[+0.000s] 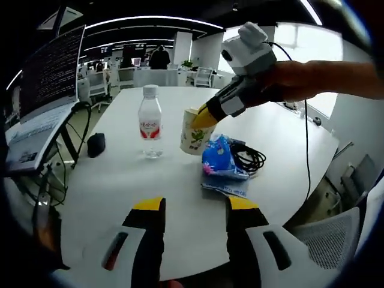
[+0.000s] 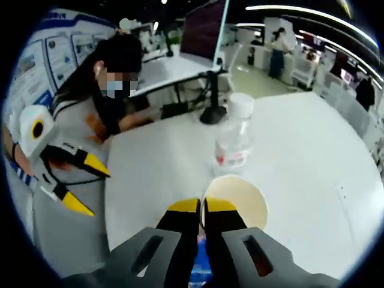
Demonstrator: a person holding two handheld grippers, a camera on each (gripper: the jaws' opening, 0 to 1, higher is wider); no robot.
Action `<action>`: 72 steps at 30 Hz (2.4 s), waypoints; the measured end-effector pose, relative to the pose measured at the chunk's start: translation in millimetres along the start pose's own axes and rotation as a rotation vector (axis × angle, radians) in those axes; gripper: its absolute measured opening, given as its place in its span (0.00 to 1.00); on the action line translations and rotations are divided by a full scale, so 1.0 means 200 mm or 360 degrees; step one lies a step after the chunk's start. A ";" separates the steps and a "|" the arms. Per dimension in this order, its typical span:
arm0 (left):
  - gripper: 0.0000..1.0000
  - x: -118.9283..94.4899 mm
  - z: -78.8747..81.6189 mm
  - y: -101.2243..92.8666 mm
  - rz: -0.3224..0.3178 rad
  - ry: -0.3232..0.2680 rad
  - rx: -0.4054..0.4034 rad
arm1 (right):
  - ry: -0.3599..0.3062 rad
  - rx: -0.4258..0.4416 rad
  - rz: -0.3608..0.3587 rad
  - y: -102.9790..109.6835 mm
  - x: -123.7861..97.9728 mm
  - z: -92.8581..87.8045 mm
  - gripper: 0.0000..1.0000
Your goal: Arrange the tabletop items into an orderly group along one side of the table until the central work area is clear of visible clutter.
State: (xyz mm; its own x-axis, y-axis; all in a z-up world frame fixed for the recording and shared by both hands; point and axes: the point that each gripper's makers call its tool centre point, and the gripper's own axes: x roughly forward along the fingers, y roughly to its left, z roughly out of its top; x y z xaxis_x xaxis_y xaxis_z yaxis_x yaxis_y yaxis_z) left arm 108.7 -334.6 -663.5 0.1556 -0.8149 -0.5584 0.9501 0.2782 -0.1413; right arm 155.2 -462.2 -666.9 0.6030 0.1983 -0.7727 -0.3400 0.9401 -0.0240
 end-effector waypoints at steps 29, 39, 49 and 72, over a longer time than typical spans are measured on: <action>0.39 0.01 -0.01 0.03 0.0008 -0.0003 -0.0019 | 0.0182 -0.0108 -0.0037 -0.20 0.28 -0.04 0.00; 0.39 0.01 -0.04 0.06 0.0028 0.0007 -0.0039 | 0.0178 -0.0109 -0.0023 -0.20 0.31 -0.02 0.03; 0.39 0.02 -0.02 0.05 0.0024 0.0002 -0.0027 | 0.0156 -0.0102 -0.0021 -0.16 0.29 -0.02 0.06; 0.40 0.01 0.05 0.05 0.0022 -0.0019 -0.0009 | -0.0083 0.0029 -0.0140 -0.20 0.01 0.03 0.13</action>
State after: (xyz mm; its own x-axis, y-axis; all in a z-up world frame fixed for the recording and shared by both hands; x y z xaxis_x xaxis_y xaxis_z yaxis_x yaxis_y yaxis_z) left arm 122.1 -338.9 -658.0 0.1719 -0.8169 -0.5505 0.9463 0.2923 -0.1382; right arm 174.3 -497.9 -665.0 0.6670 0.1282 -0.7340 -0.2711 0.9593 -0.0787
